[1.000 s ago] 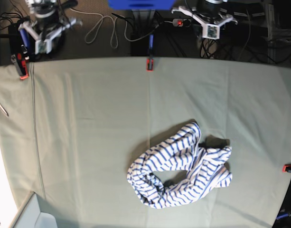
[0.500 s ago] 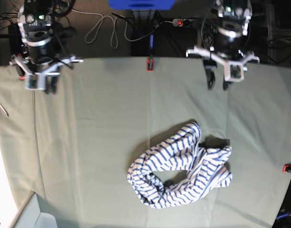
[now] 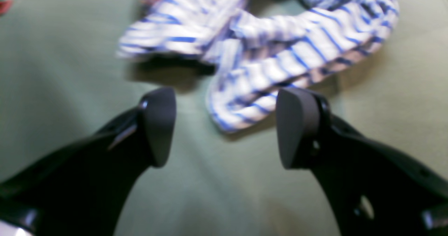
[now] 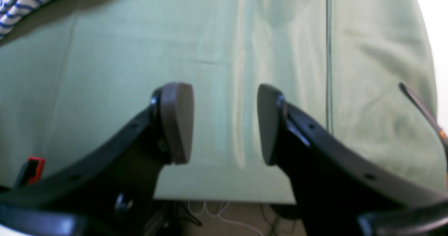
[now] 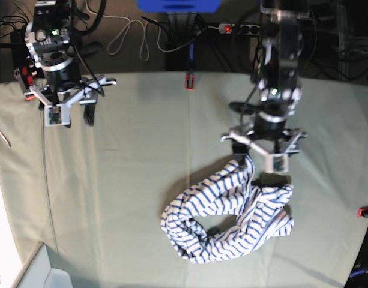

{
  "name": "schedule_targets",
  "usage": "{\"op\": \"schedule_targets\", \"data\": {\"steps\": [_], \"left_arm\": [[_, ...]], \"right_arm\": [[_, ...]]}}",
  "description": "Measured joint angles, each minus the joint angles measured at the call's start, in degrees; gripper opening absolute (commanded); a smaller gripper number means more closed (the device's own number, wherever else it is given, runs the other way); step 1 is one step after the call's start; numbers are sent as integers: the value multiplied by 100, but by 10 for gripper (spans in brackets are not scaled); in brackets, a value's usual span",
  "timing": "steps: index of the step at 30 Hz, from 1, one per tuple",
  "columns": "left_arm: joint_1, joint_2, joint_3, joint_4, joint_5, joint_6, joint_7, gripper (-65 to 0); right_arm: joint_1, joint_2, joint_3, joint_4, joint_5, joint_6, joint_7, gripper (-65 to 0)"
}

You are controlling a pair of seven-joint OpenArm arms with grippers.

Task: Layout the t-shirt on the table in an organized manner, then fold the t-shirt properly
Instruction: 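Lower the left gripper onto the striped shirt and grasp a fold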

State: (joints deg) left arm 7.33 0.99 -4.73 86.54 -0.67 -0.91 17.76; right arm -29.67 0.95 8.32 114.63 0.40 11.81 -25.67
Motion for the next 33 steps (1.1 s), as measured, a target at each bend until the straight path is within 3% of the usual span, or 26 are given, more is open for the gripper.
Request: {"op": "schedule_targets", "data": {"steps": [9, 14, 21, 24, 30, 33], "left_arm": [[-994, 315, -33, -1969, 13, 61, -15, -216], [-1086, 396, -63, -2380, 17, 111, -476, -216], [-1088, 385, -52, -2535, 13, 116, -597, -231], [-1091, 378, -55, -2697, 42, 118, -734, -338], [-1119, 411, -424, -2769, -33, 90, -778, -650], [-1062, 396, -457, -2586, -452, 76, -590, -646]], "right_arm": [[-39, 155, 17, -4, -13, -2, -354, -344], [-37, 181, 24, -4, -11, -2, -415, -344], [-39, 175, 24, -4, -13, -2, -420, -344], [-37, 173, 24, -4, -13, -2, -431, -344], [-39, 173, 24, -4, -13, -2, -435, -344], [-39, 173, 24, -4, -13, -2, -431, -344]]}}
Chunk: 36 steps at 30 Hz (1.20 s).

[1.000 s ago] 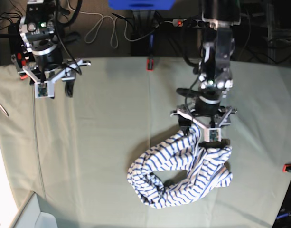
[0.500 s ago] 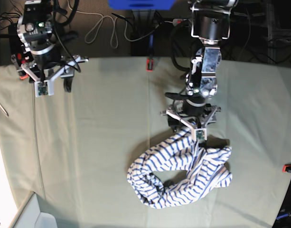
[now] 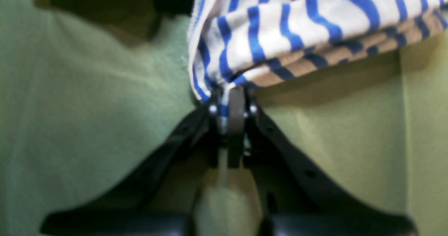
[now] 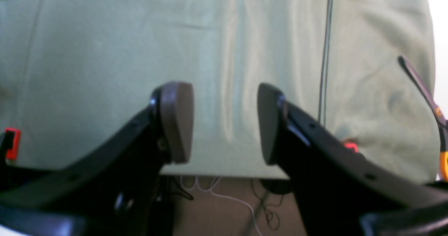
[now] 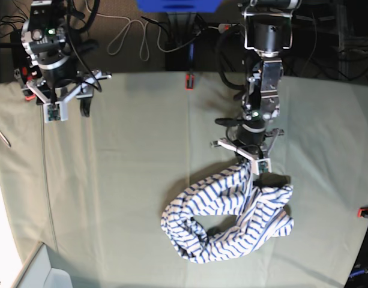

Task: Layout the t-shirt on the table in an organized manner, then fold the t-shirt properly
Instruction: 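Lower the left gripper onto the striped shirt and grasp a fold, then lift the grasped fabric with the left gripper and release it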

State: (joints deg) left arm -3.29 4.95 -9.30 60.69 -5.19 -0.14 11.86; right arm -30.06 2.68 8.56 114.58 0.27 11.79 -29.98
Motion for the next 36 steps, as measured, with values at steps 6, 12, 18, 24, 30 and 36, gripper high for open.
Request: {"op": "schedule_targets", "data": {"steps": [6, 12, 18, 24, 30, 36], "left_arm": [[1473, -20, -11, 2164, -494, 76, 116, -649], [3606, -162, -199, 4253, -531, -74, 20, -649], [4081, -476, -1591, 3860, -1622, -20, -743, -649], [4103, -994, -1987, 3276, -2798, 11, -715, -588], [4050, -1058, -1991, 3314, -3110, 4, -745, -319], [3847, -1045, -1996, 4028, -3132, 0, -789, -294]], "right_arm": [[7, 7, -9, 0, 7, 0, -2, -344], [4, 0, -9, -4, 7, 0, 9, -344], [76, -2, -63, -4, 20, 2, 52, -344], [98, -13, -66, -7, 17, 2, 50, -344], [144, -11, -59, -7, 20, 0, 55, -344], [131, -11, -59, -7, 20, 0, 39, -344]]}}
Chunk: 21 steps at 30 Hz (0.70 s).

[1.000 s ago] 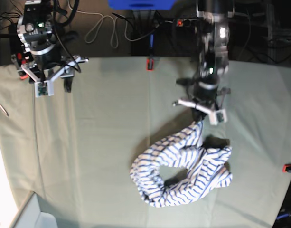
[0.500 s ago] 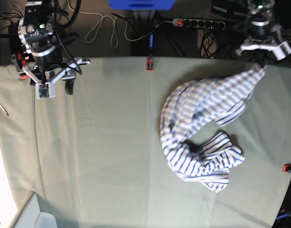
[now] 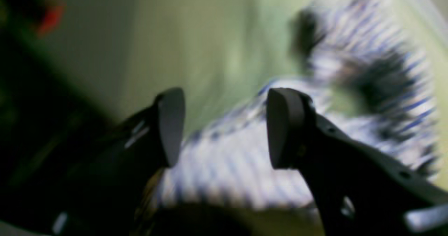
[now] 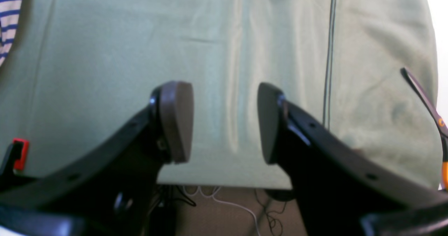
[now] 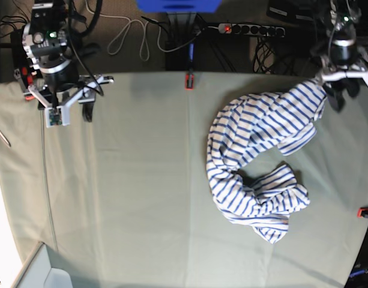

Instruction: Layout the t-shirt on the table in an organized manner, then fold the t-shirt properly

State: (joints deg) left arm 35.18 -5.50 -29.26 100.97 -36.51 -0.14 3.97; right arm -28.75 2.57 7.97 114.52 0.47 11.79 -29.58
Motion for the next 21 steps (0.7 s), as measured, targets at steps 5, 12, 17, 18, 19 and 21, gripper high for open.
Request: {"op": "schedule_targets", "data": {"steps": [5, 12, 17, 18, 19, 21], "left_arm": [[-780, 39, -13, -61, 28, 63, 42, -293], [-2459, -22, 704, -1788, 46, 50, 37, -293], [-3335, -24, 955, -3106, 61, 66, -2, -293], [-3499, -33, 977, -3390, 37, 33, -13, -293], [-3657, -37, 1005, -3663, 59, 57, 13, -293], [-3915, -35, 1075, -4142, 37, 50, 9, -292]], "right_arm": [[-9, 13, 33, 0, -4, 0, -7, -344], [0, 2, 48, -20, -7, 2, -28, -344], [46, 11, 48, -48, -22, 0, -37, -344], [59, 13, 48, -48, -17, 0, -37, -344], [59, 11, 48, -48, -13, 0, -31, -344], [44, 13, 48, -48, -22, 2, -46, -344]]}}
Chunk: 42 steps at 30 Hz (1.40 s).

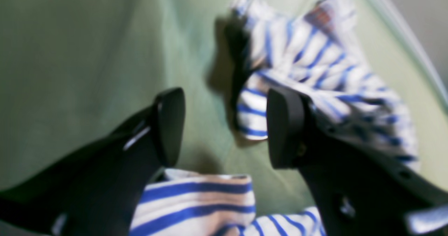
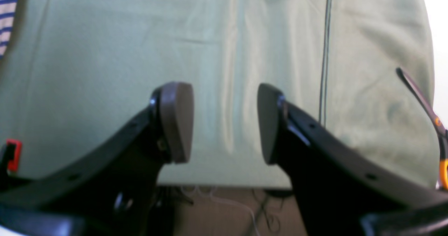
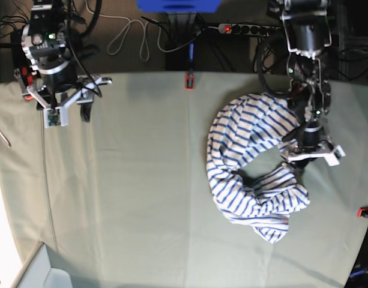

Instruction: Layout the t-shirt on the table in an organized manner, then fold the t-shirt properly

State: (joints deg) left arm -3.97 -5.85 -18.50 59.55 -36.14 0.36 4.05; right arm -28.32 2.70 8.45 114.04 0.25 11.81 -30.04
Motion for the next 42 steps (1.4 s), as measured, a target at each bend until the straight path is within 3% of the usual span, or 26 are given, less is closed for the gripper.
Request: {"op": "schedule_targets", "data": {"steps": [7, 12, 14, 17, 20, 23, 26, 29, 32, 35, 42], "left_arm": [[-940, -190, 734, -1322, 7, 9, -61, -292], [-1294, -181, 820, -1847, 26, -15, -162, -315], [-1362, -177, 822, -1923, 31, -4, -118, -412], [-1235, -170, 822, -1694, 15, 9, 24, -650], [-922, -175, 822, -1080, 13, 76, 20, -628], [-470, -138, 824, 96, 11, 160, 66, -650], [-245, -114, 848, 1248, -4, 662, 66, -649], [-332, -205, 1025, 1961, 17, 909, 13, -649], [-647, -398, 1602, 2227, -13, 892, 66, -649], [-1139, -463, 2210, 2264, -4, 1128, 57, -649], [-2107, -245, 3222, 1910, -15, 1172, 68, -649]], "right_arm": [[2, 0, 0, -28, 2, 0, 4, -344], [2, 0, 0, -28, 4, -2, 2, -344], [2, 0, 0, -28, 2, -2, -48, -344], [85, -2, 0, -31, 7, -2, -234, -344], [192, -2, 0, -31, 13, -2, -293, -344], [254, -4, 0, -31, 13, -2, -343, -344], [258, 0, 0, -31, 9, 0, -345, -344], [282, 0, 0, -33, 2, -2, -365, -344], [369, 2, 0, -33, 7, 0, -361, -344], [369, 2, 0, -48, 4, 0, -365, -344], [365, 2, 13, -52, 0, 0, -363, -344]]}}
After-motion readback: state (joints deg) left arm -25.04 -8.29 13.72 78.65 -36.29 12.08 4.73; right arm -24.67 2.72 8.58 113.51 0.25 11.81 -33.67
